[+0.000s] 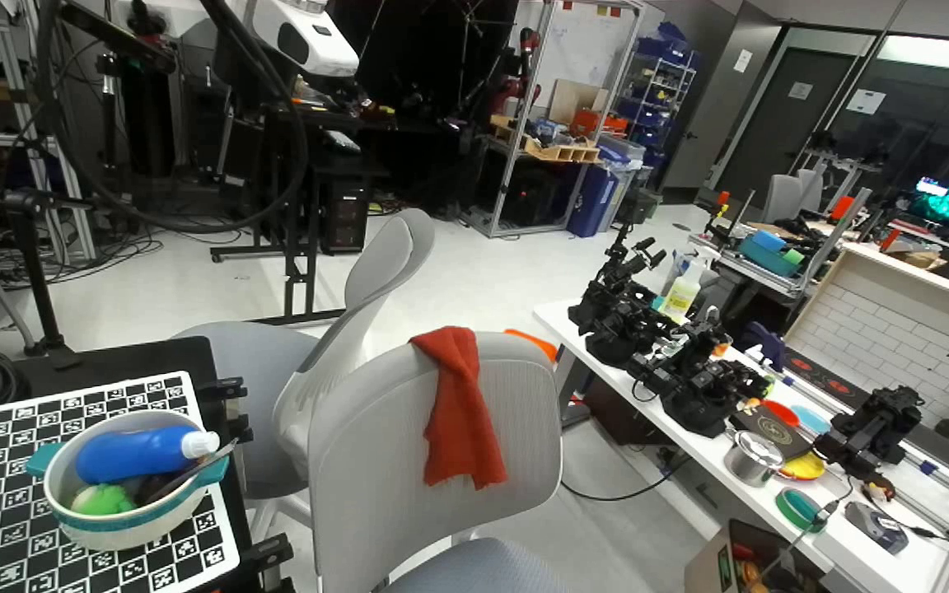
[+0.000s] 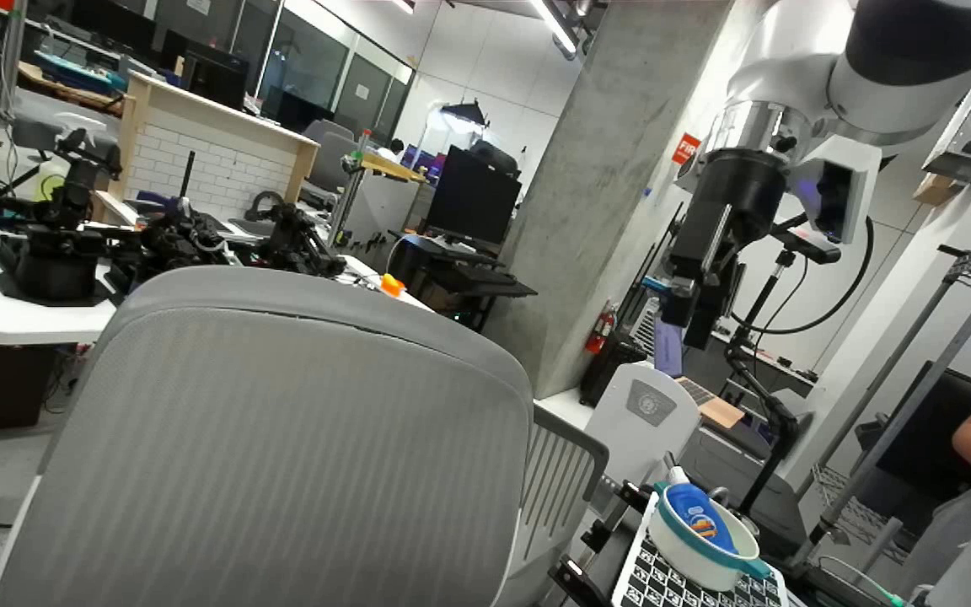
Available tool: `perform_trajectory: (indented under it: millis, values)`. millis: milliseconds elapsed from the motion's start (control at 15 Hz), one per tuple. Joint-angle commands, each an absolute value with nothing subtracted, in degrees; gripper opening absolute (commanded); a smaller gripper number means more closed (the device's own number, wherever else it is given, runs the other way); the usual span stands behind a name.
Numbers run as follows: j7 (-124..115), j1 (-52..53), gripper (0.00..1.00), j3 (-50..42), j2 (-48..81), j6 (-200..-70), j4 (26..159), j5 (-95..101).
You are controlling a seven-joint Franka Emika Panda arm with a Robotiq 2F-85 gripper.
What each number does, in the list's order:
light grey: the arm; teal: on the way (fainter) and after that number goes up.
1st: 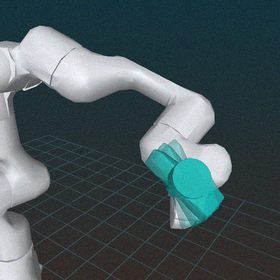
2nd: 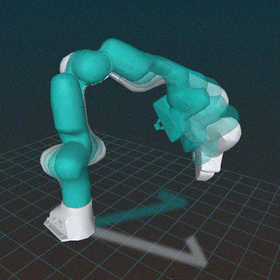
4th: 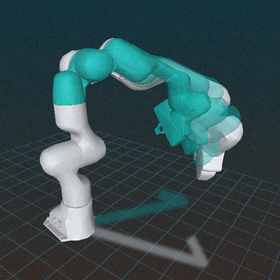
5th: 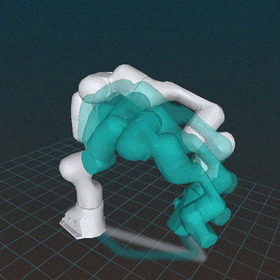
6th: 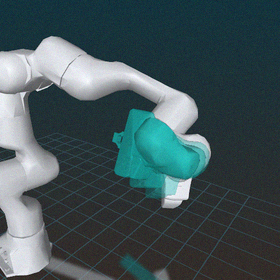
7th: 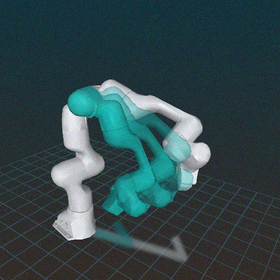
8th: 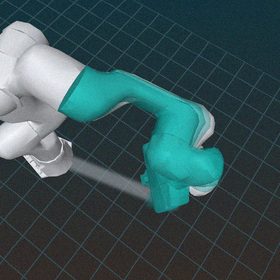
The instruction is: Move the towel to the chair on the left, then back to the chair on the right
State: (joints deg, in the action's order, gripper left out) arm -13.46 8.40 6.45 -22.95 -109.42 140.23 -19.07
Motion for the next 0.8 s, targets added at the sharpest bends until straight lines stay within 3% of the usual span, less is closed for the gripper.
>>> perform_trajectory:
  millis: [0,733]
  values:
    - [-13.27,7.74,1.0,7.03,-22.97,-109.25,140.15,-19.27]
    - [-16.53,6.27,1.0,6.43,-21.31,-110.51,135.66,-20.01]
